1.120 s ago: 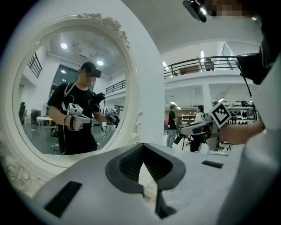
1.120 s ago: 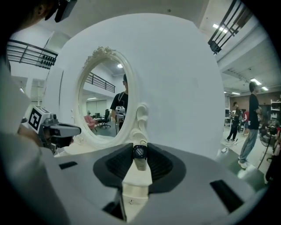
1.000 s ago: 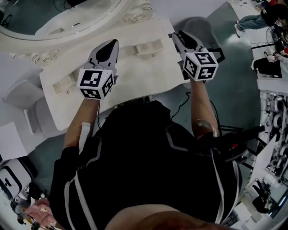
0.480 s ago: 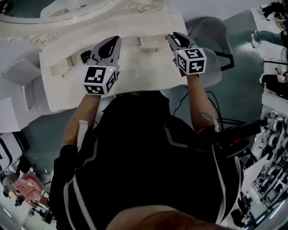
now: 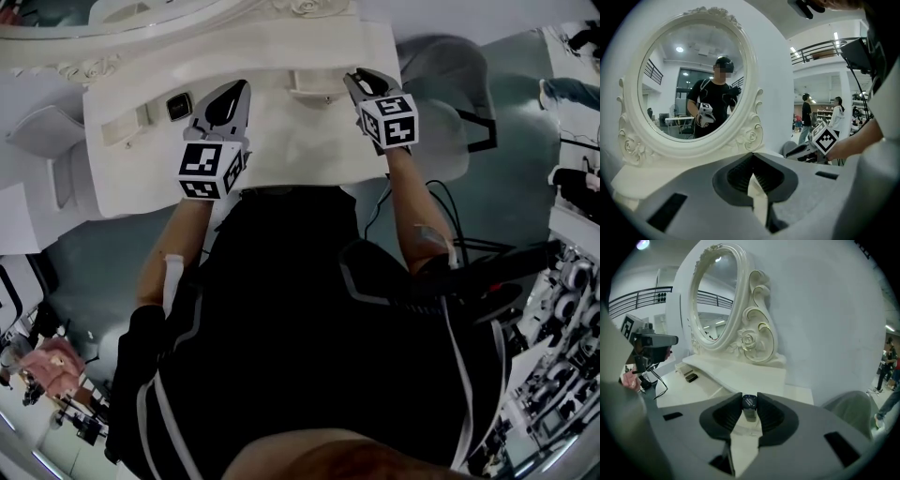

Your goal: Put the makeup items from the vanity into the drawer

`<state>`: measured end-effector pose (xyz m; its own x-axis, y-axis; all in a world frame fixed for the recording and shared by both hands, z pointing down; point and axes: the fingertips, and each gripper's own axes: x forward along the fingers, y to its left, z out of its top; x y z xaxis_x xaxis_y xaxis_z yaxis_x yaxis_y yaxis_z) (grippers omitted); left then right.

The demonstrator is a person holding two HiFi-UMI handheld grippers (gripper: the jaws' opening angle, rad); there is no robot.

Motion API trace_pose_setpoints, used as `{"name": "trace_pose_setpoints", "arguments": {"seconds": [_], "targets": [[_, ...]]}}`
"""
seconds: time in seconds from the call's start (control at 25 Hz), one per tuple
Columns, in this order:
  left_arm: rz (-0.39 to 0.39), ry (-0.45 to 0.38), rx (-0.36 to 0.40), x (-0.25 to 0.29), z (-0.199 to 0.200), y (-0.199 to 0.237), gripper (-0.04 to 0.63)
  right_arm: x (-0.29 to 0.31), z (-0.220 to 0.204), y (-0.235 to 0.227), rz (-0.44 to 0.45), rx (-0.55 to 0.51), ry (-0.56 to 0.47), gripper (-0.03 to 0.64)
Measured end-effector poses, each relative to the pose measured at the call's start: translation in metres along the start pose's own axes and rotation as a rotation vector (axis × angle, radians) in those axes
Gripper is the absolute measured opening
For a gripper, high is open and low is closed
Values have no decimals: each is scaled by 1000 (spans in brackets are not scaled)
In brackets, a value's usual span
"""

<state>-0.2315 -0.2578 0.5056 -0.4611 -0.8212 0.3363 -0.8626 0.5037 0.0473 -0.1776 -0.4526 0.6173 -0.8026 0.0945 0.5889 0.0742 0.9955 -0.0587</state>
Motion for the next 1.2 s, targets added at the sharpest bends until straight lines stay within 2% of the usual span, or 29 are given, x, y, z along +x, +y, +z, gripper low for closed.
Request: {"name": "trace_pose_setpoints", "arguments": {"seconds": [0.52, 0.96, 1.2], "targets": [[31, 40, -29, 3, -16, -4, 3, 24, -33, 1, 26, -48, 81, 104], [-5, 42, -23, 1, -13, -10, 3, 28, -36, 0, 26, -32, 95, 106], [16, 36, -27, -4, -8, -5, 3, 27, -34, -2, 9, -60, 88, 107]]}}
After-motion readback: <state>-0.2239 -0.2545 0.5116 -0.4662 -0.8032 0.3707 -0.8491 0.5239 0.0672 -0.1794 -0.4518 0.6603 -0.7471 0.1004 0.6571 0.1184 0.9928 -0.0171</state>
